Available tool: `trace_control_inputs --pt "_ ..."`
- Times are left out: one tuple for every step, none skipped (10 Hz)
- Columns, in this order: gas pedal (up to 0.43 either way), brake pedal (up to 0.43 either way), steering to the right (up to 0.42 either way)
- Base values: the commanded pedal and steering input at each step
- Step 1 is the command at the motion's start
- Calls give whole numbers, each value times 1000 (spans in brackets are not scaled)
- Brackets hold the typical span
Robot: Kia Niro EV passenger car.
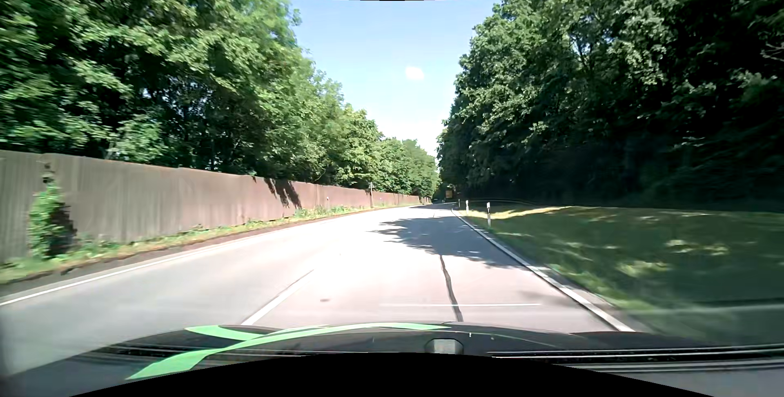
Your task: Follow the waypoints while adhering to traffic rules and regulations
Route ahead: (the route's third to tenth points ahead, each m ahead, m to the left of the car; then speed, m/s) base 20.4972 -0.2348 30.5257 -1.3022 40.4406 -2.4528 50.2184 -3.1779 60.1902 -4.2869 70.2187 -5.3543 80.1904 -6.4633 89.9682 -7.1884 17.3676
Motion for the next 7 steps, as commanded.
trace_control_inputs --pt "220 0 12" --pt "197 0 12" --pt "177 0 11" --pt "177 0 9" --pt "189 0 8" --pt "197 0 8" --pt "209 0 8"
